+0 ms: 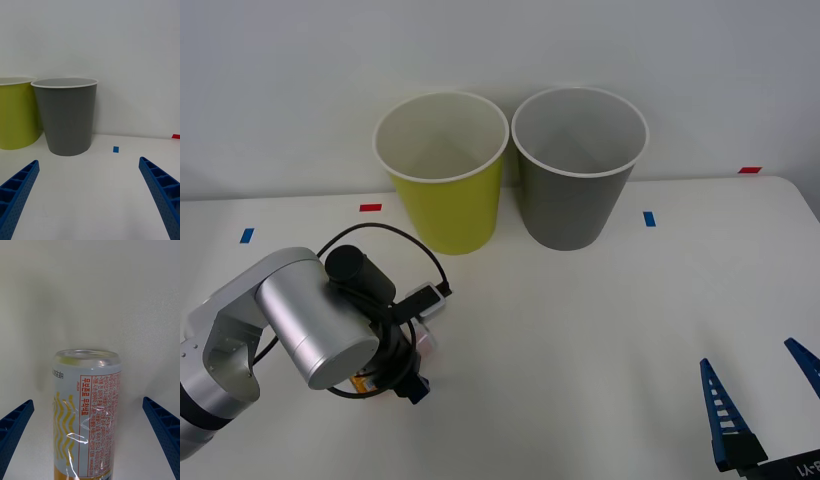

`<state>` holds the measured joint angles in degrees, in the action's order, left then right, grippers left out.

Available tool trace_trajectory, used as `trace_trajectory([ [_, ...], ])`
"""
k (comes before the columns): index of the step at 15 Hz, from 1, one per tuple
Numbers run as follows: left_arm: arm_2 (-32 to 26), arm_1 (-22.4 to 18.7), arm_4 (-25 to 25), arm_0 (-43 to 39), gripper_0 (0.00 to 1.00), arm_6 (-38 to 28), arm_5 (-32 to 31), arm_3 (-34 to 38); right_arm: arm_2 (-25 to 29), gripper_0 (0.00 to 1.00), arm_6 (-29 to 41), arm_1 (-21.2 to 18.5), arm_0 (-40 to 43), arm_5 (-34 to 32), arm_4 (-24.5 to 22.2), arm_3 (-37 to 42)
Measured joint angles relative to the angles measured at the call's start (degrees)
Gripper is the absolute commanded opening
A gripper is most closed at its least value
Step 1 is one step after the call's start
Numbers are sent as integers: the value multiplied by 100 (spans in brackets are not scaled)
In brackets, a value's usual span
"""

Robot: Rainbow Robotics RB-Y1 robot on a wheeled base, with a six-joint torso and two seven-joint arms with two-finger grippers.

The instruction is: Put cans in the gray bin and PET bottles in the light green bin.

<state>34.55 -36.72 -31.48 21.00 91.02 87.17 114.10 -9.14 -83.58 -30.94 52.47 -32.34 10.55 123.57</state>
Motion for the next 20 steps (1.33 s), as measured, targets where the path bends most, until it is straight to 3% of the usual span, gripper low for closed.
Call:
trace_trajectory([
  [6, -1, 121, -53, 156, 100, 103, -16, -335, 0, 93, 0, 0, 0, 0, 0, 0],
  [7, -1, 121, -54, 158, 69, 131, -21, -340, 0, 92, 0, 0, 0, 0, 0, 0],
  [8, -1, 122, -54, 158, 0, 152, -30, -342, 0, 92, 0, 0, 0, 0, 0, 0],
  [17, -47, 120, -196, 151, 0, 259, -54, -346, 0, 92, 0, 0, 0, 0, 0, 0],
  [20, -199, 112, -506, 140, 0, 261, -56, -304, 0, 92, 0, 0, 0, 0, 0, 0],
])
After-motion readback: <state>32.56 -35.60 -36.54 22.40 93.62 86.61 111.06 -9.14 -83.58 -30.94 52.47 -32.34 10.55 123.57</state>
